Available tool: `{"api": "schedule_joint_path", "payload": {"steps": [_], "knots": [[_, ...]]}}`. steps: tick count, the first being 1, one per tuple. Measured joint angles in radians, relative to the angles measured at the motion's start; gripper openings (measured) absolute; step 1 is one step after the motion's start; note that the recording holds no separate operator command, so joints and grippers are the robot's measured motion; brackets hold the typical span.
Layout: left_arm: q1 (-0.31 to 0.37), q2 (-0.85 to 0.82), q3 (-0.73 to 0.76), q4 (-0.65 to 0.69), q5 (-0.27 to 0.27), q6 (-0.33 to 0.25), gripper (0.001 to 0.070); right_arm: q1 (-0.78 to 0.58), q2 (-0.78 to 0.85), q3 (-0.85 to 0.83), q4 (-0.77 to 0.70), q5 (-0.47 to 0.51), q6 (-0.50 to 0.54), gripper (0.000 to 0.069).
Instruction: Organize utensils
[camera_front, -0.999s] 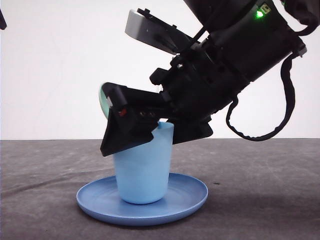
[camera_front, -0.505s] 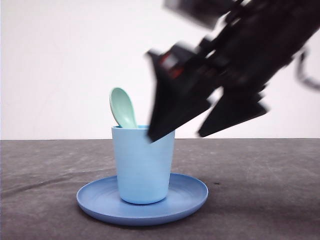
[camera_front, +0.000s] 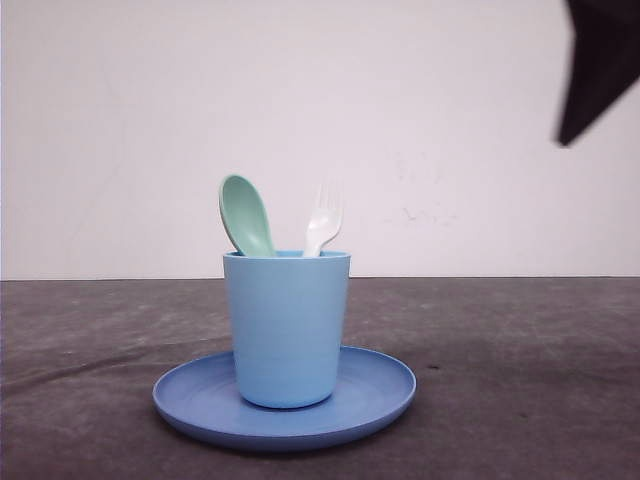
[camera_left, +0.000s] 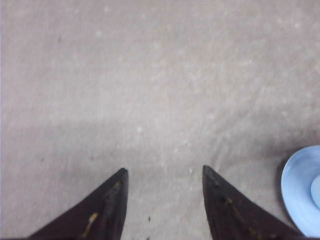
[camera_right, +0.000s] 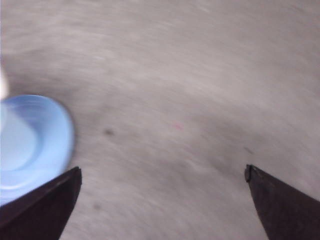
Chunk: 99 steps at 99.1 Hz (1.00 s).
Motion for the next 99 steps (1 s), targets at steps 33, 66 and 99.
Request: {"api": "schedule_joint_path", "payload": {"steps": [33, 66, 99], "knots": [[0.000, -0.014, -0.010, -0.013, 0.000, 0.000, 0.0280, -0.205, 0.001, 0.011, -0.163, -0.016, -0.028, 0.0665], [0.000, -0.014, -0.010, -0.013, 0.000, 0.000, 0.0087, -0.205, 0.001, 0.011, -0.172, 0.024, -0.041, 0.0290], [0.000, -0.014, -0.010, -0.013, 0.000, 0.000, 0.0015, -0.205, 0.001, 0.011, -0.137, 0.023, -0.041, 0.0017]]}}
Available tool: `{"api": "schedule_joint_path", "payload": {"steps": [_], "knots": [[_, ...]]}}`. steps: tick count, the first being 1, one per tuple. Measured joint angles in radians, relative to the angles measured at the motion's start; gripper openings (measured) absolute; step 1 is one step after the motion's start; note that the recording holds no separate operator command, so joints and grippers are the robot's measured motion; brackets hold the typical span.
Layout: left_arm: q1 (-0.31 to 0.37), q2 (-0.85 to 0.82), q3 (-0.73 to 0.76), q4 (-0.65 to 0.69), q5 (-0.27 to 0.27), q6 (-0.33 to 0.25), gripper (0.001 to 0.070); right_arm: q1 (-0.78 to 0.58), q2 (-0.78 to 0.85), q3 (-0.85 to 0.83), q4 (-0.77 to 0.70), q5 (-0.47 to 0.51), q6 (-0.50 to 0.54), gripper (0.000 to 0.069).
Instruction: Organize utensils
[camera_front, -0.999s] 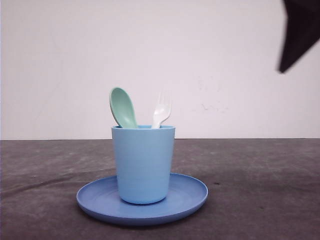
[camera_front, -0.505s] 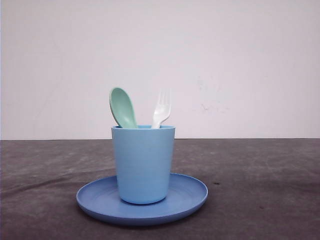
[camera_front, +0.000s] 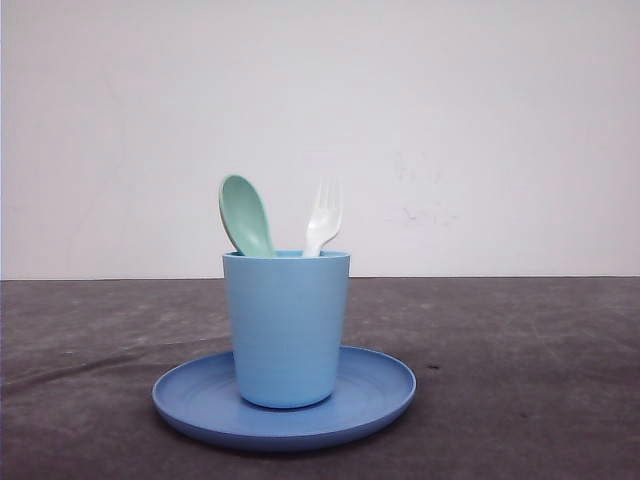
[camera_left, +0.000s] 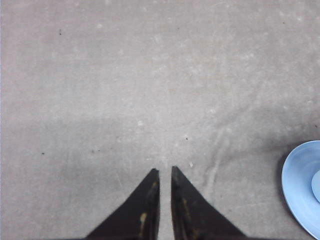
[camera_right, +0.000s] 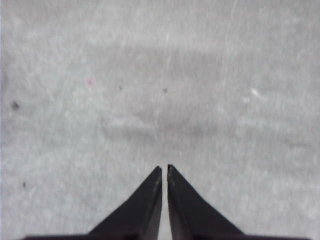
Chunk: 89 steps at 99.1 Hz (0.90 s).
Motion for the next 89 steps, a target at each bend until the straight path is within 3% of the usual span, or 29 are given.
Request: {"api": "schedule_joint_path", "payload": {"steps": [35, 51, 73, 89], "knots": [[0.000, 0.000, 0.000, 0.001, 0.000, 0.001, 0.0015, 0.000, 0.000, 0.000, 0.101, 0.000, 0.000, 0.0017], [0.038, -0.039, -0.037, 0.045, -0.050, 0.016, 0.0015, 0.000, 0.000, 0.000, 0.159, 0.000, 0.000, 0.0017], [0.164, -0.273, -0.311, 0.265, -0.025, 0.000, 0.0015, 0.000, 0.000, 0.000, 0.244, 0.000, 0.000, 0.0017], [0.201, -0.451, -0.559, 0.451, 0.023, -0.002, 0.0015, 0.000, 0.000, 0.000, 0.306, 0.000, 0.000, 0.0017]]}}
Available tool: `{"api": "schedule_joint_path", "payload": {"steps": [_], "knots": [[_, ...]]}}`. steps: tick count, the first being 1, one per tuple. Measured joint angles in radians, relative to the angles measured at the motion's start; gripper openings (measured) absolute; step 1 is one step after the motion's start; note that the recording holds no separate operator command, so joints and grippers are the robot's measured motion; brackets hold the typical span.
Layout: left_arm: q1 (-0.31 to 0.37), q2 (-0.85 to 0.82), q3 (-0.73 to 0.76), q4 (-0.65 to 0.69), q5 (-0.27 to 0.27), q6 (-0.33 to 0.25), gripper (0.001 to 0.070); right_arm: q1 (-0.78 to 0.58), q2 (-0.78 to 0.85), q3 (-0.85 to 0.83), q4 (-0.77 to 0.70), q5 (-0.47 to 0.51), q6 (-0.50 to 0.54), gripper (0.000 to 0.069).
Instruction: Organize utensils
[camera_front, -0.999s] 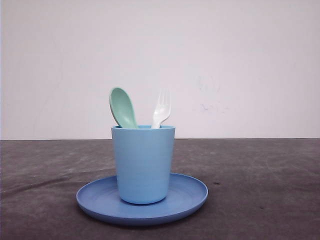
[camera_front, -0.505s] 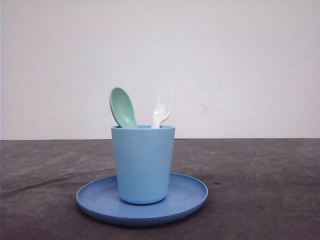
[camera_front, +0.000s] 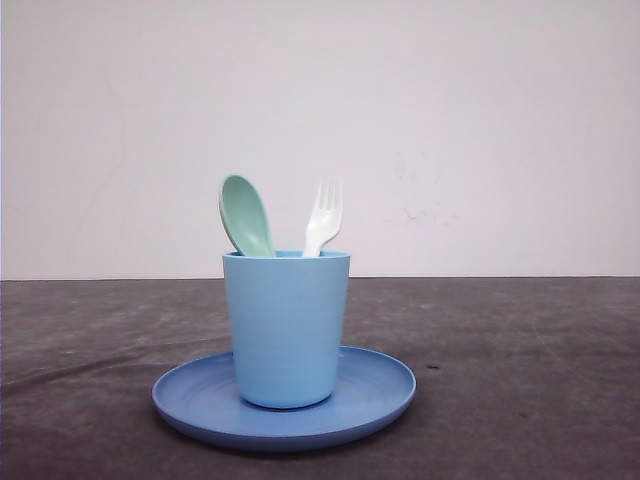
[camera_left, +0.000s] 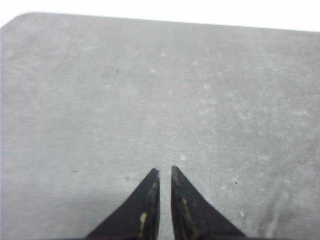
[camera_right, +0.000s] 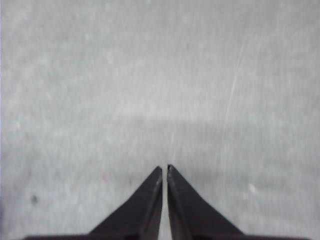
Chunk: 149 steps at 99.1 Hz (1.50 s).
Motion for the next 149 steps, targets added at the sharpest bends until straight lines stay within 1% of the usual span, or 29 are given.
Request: {"api": "schedule_joint_path", "payload": {"steps": [19, 20, 34, 47, 55, 105, 149], "knots": [[0.009, -0.173, -0.219, 0.163, 0.002, -0.002, 0.0015, 0.000, 0.000, 0.000, 0.074, 0.000, 0.000, 0.0017], [0.009, -0.196, -0.246, 0.179, 0.002, -0.002, 0.0015, 0.000, 0.000, 0.000, 0.089, 0.000, 0.000, 0.0017], [0.009, -0.251, -0.307, 0.197, 0.002, -0.002, 0.0015, 0.000, 0.000, 0.000, 0.142, 0.000, 0.000, 0.0017], [0.009, -0.258, -0.343, 0.226, 0.002, -0.002, 0.0015, 0.000, 0.000, 0.000, 0.187, 0.000, 0.000, 0.0017], [0.010, -0.257, -0.361, 0.272, 0.002, -0.002, 0.0015, 0.000, 0.000, 0.000, 0.212, 0.000, 0.000, 0.0017], [0.009, -0.257, -0.361, 0.272, 0.002, -0.025, 0.0015, 0.000, 0.000, 0.000, 0.331, 0.000, 0.000, 0.0017], [0.009, -0.257, -0.361, 0.272, 0.002, -0.025, 0.0015, 0.000, 0.000, 0.000, 0.336, -0.001, 0.000, 0.0017]]}}
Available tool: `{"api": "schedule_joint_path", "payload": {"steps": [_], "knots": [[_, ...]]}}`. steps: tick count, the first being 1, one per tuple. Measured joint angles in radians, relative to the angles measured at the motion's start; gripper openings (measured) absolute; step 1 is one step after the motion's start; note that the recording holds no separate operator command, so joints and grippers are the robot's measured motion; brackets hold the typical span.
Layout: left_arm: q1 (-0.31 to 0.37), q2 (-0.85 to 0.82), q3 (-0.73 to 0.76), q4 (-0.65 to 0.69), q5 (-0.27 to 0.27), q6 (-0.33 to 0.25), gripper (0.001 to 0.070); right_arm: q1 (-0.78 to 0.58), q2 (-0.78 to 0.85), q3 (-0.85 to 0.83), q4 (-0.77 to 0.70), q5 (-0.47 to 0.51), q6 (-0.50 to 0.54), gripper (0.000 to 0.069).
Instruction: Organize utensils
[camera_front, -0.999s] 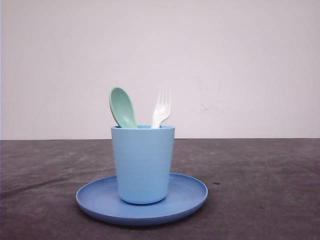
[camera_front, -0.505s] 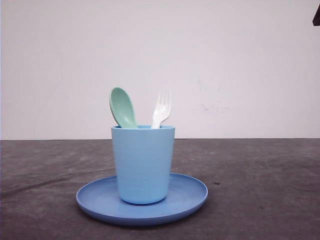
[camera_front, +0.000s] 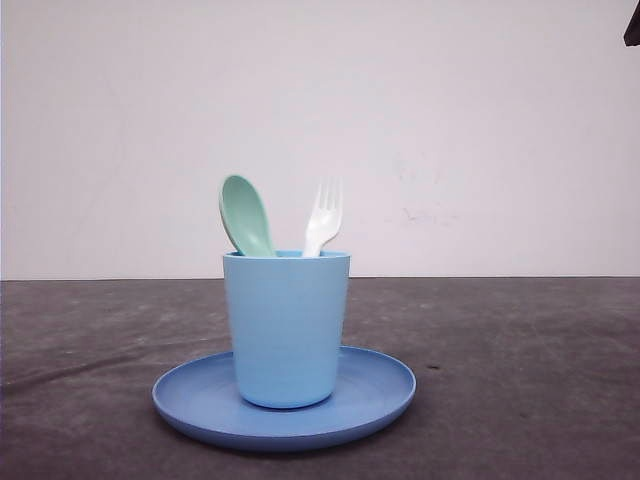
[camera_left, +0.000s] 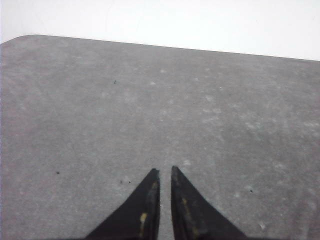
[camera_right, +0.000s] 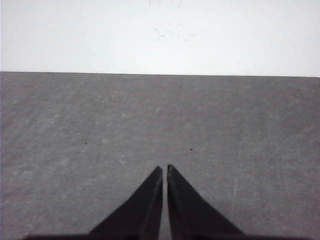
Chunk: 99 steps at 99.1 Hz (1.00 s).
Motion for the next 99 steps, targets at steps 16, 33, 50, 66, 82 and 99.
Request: {"api": "schedule_joint_path", "payload": {"steps": [16, 33, 50, 66, 82, 99], "knots": [[0.000, 0.000, 0.000, 0.000, 0.000, 0.000, 0.0015, -0.027, -0.085, -0.039, -0.004, 0.070, -0.008, 0.0017], [0.000, 0.000, 0.000, 0.000, 0.000, 0.000, 0.0015, -0.089, -0.339, -0.206, -0.008, 0.078, -0.013, 0.0017], [0.000, 0.000, 0.000, 0.000, 0.000, 0.000, 0.0015, -0.131, -0.592, -0.439, -0.040, 0.068, -0.014, 0.0017], [0.000, 0.000, 0.000, 0.000, 0.000, 0.000, 0.0015, -0.132, -0.776, -0.613, -0.042, -0.022, -0.014, 0.0017], [0.000, 0.000, 0.000, 0.000, 0.000, 0.000, 0.0015, -0.131, -0.831, -0.714, -0.004, -0.069, -0.014, 0.0017], [0.000, 0.000, 0.000, 0.000, 0.000, 0.000, 0.0015, -0.131, -0.830, -0.755, 0.039, -0.069, -0.006, 0.0017]]}}
